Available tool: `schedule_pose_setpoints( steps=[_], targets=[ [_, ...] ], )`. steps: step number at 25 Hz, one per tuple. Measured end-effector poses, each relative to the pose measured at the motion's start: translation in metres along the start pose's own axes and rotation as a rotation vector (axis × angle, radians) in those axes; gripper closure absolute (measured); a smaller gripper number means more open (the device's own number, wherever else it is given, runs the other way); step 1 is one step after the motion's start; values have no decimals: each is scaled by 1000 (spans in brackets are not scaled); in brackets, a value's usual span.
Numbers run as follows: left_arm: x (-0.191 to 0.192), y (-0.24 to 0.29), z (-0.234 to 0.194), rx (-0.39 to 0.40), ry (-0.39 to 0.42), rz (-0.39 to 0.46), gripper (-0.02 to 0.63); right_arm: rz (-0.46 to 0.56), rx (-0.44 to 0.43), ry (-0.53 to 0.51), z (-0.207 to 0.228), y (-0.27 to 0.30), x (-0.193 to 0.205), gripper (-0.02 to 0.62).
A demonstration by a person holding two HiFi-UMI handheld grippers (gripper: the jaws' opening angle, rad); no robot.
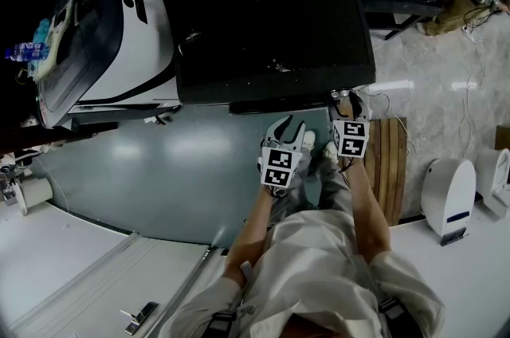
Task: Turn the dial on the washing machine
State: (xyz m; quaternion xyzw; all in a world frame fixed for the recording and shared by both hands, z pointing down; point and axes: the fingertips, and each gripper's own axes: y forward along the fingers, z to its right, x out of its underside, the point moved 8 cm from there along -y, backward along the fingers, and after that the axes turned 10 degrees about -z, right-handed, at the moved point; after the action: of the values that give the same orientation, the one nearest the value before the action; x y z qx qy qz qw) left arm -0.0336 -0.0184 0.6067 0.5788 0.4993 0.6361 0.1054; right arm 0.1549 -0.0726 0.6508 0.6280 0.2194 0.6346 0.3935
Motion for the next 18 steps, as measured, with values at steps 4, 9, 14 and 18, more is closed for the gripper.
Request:
schedule_pose_setpoints(
  steps=[4,9,14,18],
  targets=[
    [1,-1,-1,-2,-4,1,468,13,-39,48,4,1,2,327],
    [2,-1,-1,-3,-6,3,469,25,-89,108,7,2,4,327],
    [1,-1,0,-3,-6,3,469,37,-138,172,11,3,6,327],
    [0,-1,0,-3,-6,3,469,46,-174,228,14,3,6,327]
  ],
)
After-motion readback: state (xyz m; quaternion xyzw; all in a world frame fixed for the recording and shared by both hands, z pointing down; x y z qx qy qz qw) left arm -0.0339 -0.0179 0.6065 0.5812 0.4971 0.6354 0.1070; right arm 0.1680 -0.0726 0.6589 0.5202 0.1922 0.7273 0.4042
